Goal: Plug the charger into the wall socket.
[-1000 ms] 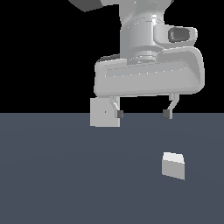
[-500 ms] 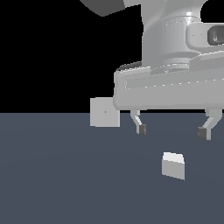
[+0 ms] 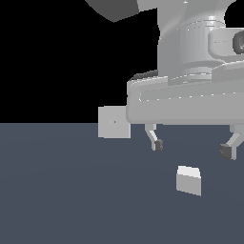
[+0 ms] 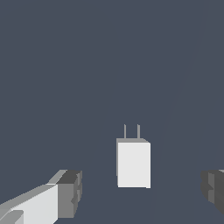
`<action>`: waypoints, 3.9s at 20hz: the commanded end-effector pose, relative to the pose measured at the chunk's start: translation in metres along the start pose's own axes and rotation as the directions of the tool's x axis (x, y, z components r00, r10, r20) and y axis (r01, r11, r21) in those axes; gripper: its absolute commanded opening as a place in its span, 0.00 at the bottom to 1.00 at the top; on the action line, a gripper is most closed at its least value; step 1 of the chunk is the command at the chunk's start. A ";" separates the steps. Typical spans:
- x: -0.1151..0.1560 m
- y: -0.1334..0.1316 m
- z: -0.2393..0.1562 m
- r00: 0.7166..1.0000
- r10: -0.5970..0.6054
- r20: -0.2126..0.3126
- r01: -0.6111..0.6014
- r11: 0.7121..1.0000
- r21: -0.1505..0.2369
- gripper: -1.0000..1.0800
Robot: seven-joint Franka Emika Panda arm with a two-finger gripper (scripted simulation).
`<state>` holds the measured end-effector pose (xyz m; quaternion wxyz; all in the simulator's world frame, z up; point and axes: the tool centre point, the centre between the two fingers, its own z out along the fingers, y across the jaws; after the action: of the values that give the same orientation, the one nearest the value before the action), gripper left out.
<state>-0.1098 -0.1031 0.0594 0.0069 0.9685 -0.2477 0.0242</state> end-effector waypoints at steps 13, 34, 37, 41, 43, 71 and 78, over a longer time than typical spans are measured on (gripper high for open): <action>-0.003 0.000 0.047 1.000 0.004 0.000 -0.004 1.000 0.001 0.96; 0.003 -0.021 0.037 1.000 -0.024 -0.001 0.024 1.000 0.002 0.00; 0.009 -0.040 0.028 0.999 -0.049 -0.001 0.049 0.999 0.003 0.00; 0.018 -0.074 0.012 0.996 -0.093 -0.001 0.093 0.996 0.004 0.00; 0.022 -0.094 0.003 0.993 -0.119 -0.002 0.119 0.993 0.005 0.00; 0.043 -0.190 -0.039 0.971 -0.239 -0.002 0.239 0.971 0.013 0.00; 0.065 -0.195 -0.038 0.971 -0.239 -0.002 0.239 0.971 0.013 0.00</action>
<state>0.0337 0.0396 0.0999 0.0033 0.9913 -0.1290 0.0250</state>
